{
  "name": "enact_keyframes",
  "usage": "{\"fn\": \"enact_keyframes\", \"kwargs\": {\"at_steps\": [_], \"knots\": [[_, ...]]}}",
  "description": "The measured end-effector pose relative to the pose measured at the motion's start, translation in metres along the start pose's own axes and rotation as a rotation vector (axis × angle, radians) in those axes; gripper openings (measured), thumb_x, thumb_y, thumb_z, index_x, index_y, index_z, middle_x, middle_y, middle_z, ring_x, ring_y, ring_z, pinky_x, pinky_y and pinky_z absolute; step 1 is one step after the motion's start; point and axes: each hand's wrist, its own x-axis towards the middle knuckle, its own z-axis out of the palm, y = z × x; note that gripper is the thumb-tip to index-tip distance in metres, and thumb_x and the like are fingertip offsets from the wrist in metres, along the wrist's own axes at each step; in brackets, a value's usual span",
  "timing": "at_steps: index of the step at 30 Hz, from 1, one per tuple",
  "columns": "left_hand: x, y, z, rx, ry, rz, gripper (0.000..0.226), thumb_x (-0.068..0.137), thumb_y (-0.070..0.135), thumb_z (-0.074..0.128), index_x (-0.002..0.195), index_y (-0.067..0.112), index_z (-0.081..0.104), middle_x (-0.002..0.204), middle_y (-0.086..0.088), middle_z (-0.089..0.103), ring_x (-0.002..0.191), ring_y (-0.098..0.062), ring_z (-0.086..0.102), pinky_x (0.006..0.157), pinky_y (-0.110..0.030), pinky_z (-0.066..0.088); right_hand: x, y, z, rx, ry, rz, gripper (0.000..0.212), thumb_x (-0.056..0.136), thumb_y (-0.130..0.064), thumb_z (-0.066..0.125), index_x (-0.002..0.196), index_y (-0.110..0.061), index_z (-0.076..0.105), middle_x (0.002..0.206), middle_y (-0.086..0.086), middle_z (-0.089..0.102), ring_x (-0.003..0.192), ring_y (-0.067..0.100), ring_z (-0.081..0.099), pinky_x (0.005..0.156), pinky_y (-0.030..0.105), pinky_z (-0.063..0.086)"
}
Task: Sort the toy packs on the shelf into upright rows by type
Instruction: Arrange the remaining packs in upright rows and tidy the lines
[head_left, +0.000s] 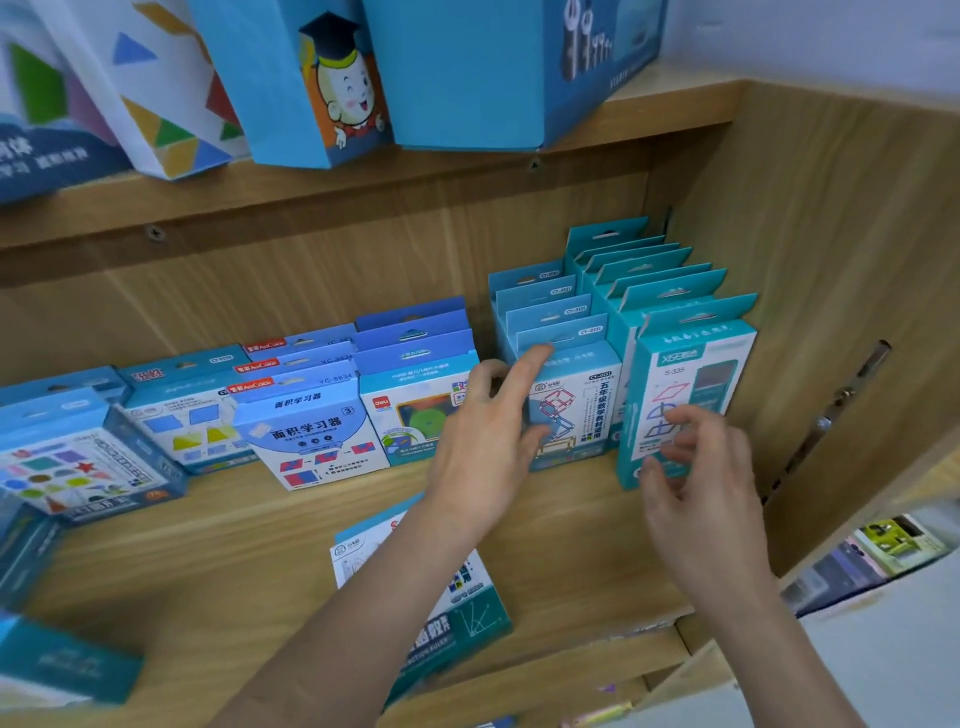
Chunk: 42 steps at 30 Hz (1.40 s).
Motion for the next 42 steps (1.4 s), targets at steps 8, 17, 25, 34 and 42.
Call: {"fn": "enact_keyframes", "kwargs": {"at_steps": [8, 17, 25, 34, 42], "knots": [[-0.026, -0.010, -0.025, -0.027, 0.051, 0.012, 0.067, 0.086, 0.023, 0.065, 0.135, 0.047, 0.026, 0.126, 0.010, 0.042, 0.084, -0.014, 0.062, 0.073, -0.041, 0.054, -0.003, -0.011, 0.002, -0.010, 0.046, -0.056, 0.032, 0.084, -0.005, 0.062, 0.109, -0.016, 0.047, 0.100, 0.000, 0.041, 0.084, 0.016, 0.052, 0.070, 0.038, 0.050], [-0.098, -0.042, -0.068, -0.008, -0.252, -0.073, 0.030, 0.080, 0.048, 0.067, 0.108, 0.035, 0.063, 0.105, 0.019, 0.064, 0.095, 0.004, 0.053, 0.085, -0.022, 0.044, -0.026, -0.027, 0.031, 0.057, -0.110, -0.172, 0.038, 0.080, -0.003, 0.061, 0.112, -0.022, 0.052, 0.102, -0.005, 0.041, 0.086, 0.001, 0.052, 0.075, 0.039, 0.050], [-0.159, -0.059, -0.042, 0.372, -0.359, -0.015, 0.071, 0.075, 0.067, 0.045, 0.136, 0.030, 0.039, 0.148, 0.006, 0.039, 0.135, -0.016, 0.039, 0.108, -0.041, 0.038, -0.046, -0.033, 0.052, 0.129, -0.355, -0.236, 0.043, 0.081, -0.004, 0.063, 0.116, -0.027, 0.054, 0.110, -0.009, 0.046, 0.099, 0.006, 0.051, 0.085, 0.042, 0.050], [-0.176, -0.069, -0.025, 0.349, -0.181, 0.049, 0.062, 0.079, 0.058, 0.041, 0.132, 0.025, 0.043, 0.141, -0.002, 0.050, 0.131, -0.020, 0.046, 0.092, -0.042, 0.052, -0.061, -0.037, 0.053, 0.046, -0.574, -0.255, 0.045, 0.082, -0.010, 0.065, 0.123, -0.025, 0.055, 0.117, -0.014, 0.050, 0.109, 0.004, 0.049, 0.096, 0.029, 0.044], [-0.196, -0.070, -0.037, -0.011, -0.054, -0.027, 0.048, 0.083, 0.043, 0.060, 0.128, 0.032, 0.049, 0.145, 0.006, 0.043, 0.138, -0.009, 0.031, 0.112, -0.023, 0.028, -0.075, -0.054, 0.064, 0.020, -0.578, -0.353, 0.039, 0.083, -0.007, 0.064, 0.118, -0.025, 0.059, 0.116, -0.012, 0.055, 0.106, 0.004, 0.050, 0.085, 0.010, 0.031]]}}
